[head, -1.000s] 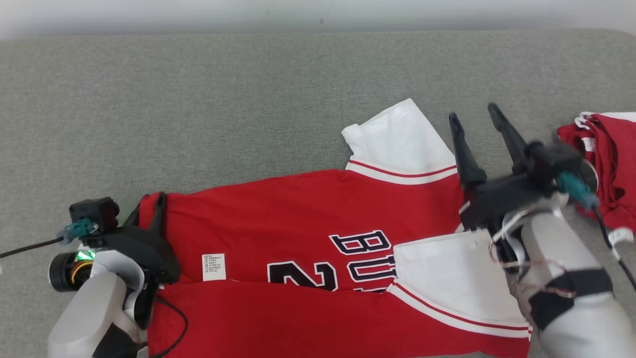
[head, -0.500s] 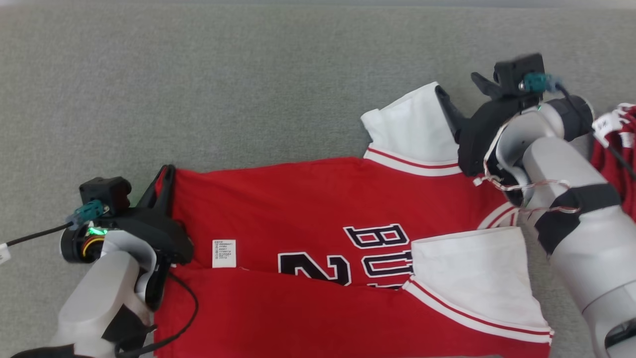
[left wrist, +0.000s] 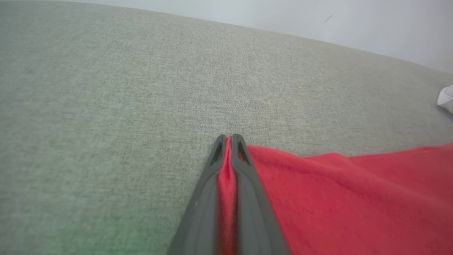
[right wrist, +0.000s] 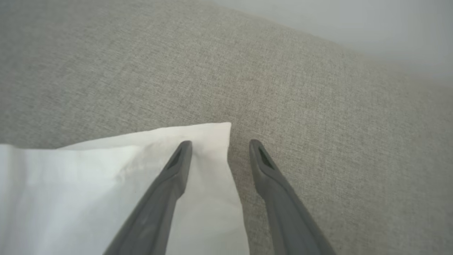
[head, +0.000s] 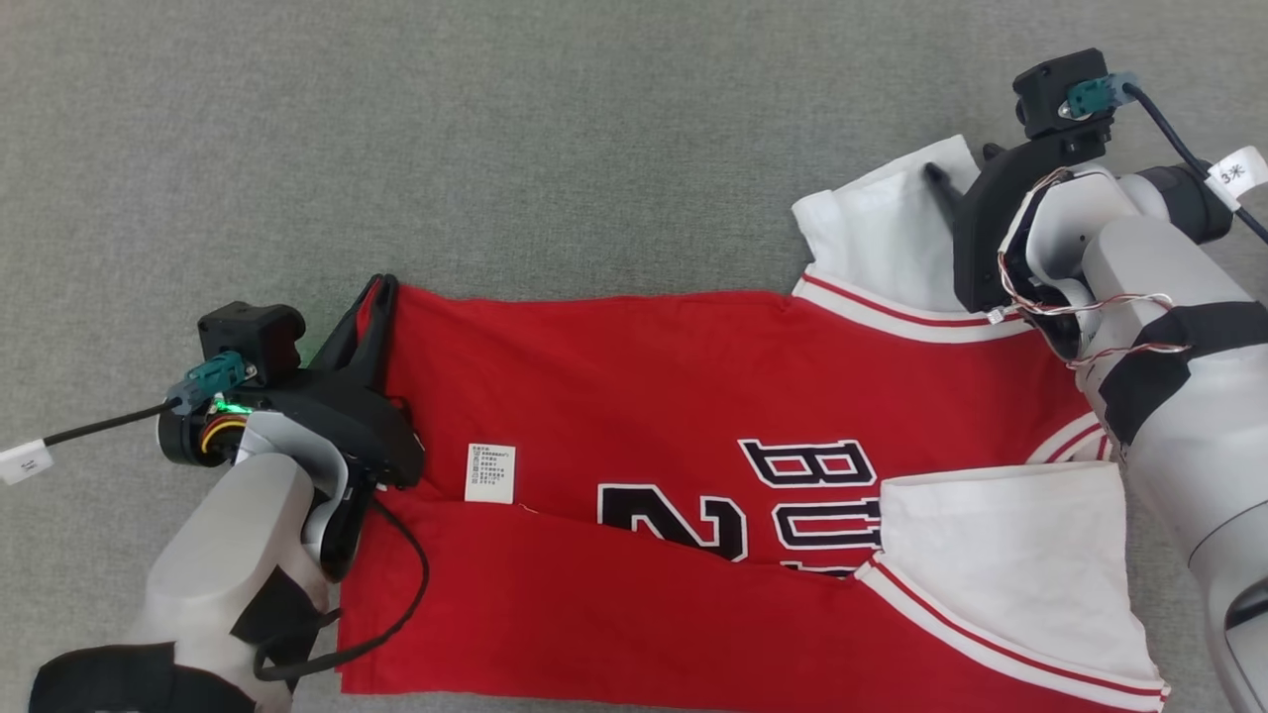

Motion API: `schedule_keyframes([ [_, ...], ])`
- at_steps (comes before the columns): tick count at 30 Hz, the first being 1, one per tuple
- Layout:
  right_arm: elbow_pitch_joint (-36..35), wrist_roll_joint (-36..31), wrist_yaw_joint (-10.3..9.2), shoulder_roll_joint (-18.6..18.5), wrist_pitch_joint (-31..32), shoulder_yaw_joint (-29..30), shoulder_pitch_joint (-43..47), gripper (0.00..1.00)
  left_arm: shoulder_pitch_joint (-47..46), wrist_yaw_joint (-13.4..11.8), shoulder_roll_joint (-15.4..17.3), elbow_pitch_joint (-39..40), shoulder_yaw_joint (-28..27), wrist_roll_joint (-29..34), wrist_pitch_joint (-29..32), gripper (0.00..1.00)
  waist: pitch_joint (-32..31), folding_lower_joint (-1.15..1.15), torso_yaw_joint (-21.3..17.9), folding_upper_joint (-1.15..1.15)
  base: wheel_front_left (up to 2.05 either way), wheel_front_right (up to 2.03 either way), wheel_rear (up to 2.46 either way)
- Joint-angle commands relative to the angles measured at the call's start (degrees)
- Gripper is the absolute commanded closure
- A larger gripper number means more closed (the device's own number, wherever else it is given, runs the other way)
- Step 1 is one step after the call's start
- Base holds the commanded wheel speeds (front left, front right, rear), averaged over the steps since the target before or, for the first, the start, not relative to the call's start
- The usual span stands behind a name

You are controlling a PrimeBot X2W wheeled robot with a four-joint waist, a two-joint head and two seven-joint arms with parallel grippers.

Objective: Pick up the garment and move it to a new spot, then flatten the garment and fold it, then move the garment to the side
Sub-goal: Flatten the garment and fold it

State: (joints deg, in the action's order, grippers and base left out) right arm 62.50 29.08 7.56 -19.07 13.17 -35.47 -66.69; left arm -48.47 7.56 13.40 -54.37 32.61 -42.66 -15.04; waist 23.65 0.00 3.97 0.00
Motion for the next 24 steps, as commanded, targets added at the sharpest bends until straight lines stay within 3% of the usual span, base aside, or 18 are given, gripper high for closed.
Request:
schedule_keyframes([
  [1,1.5,0.1,-0.18,0.8,0.6,-0.3,-0.5,0.92,-0.3,-0.2,0.0,-0.4,0.6,-0.8,0.1,1.0,0.5,0.0,0.6,0.0,0.0,0.0,0.0],
  [2,2.1,0.3,-0.18,0.9,0.3,-0.2,-0.7,1.0,-0.3,-0.2,0.0,-0.5,0.8,-1.2,0.0,1.0,0.4,0.0,0.7,0.0,0.0,0.0,0.0],
  [5,3.1,-0.3,-0.18,0.0,-2.6,0.0,-1.7,1.0,-0.2,-0.2,0.2,-0.4,1.3,-1.7,0.0,1.0,0.1,0.0,0.6,0.0,0.0,0.0,0.0],
  [14,7.4,-3.3,-0.18,-0.4,-15.6,2.7,-4.1,1.0,1.0,-0.2,1.5,4.0,-4.0,2.4,-0.1,1.0,-1.3,0.0,-0.4,0.0,0.0,0.0,0.0],
  [24,7.6,-1.2,-0.18,0.7,-25.9,4.3,2.7,1.0,10.3,-0.2,1.7,14.3,-9.9,8.8,-0.2,1.0,-6.9,0.0,-2.7,0.0,0.0,0.0,0.0],
])
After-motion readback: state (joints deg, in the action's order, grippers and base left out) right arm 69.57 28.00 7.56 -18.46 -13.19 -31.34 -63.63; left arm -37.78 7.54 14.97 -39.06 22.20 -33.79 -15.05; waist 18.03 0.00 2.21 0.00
